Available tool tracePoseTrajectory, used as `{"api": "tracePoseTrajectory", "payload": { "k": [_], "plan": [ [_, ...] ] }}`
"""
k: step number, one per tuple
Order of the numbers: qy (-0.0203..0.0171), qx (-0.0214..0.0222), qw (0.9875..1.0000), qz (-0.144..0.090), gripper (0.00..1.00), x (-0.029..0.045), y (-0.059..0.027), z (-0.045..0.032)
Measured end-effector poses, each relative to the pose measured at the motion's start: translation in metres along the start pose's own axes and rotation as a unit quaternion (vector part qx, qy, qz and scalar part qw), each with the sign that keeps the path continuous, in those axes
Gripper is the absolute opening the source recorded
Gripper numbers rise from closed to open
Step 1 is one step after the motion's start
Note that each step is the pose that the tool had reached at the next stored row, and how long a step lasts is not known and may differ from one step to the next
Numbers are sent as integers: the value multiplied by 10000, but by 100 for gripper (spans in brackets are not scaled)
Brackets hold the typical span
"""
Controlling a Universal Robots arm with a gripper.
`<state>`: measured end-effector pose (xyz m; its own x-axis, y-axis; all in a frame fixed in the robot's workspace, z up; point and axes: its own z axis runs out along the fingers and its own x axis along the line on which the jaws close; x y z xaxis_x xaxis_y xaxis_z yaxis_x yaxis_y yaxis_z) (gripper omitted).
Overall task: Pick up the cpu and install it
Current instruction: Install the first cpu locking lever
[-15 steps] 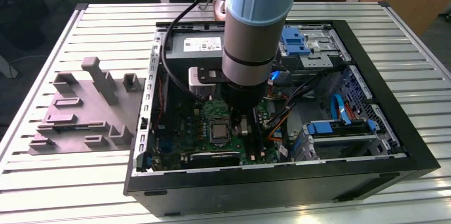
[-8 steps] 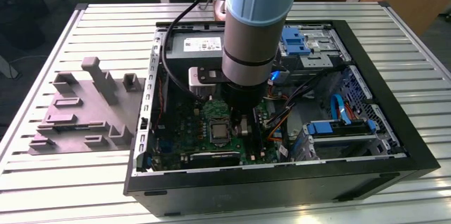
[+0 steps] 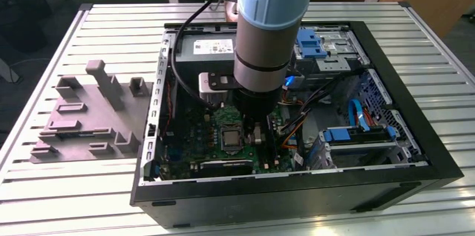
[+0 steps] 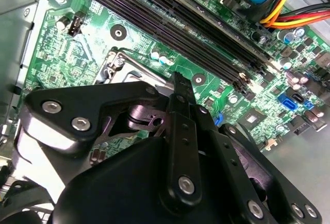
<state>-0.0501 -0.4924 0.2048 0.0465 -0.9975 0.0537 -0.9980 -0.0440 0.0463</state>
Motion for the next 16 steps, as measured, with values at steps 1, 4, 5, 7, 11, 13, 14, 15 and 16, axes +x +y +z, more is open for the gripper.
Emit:
{"api": "tracePoseTrajectory", "payload": {
  "k": [1,4,5,7,11,13,14,15,16],
  "plan": [
    [1,0,10000,-5,11,5,0,6],
    [2,0,10000,-16,11,12,-1,31],
    [2,0,10000,-19,11,13,-1,41],
    [2,0,10000,-26,11,15,-2,52],
    [3,1,10000,-48,11,18,-2,70],
    [5,1,10000,-50,11,18,-3,73],
    [5,1,10000,-51,11,18,-3,74],
    [4,2,10000,-51,11,18,-3,79],
    [4,2,10000,-51,11,17,-3,84]
  ]
}}
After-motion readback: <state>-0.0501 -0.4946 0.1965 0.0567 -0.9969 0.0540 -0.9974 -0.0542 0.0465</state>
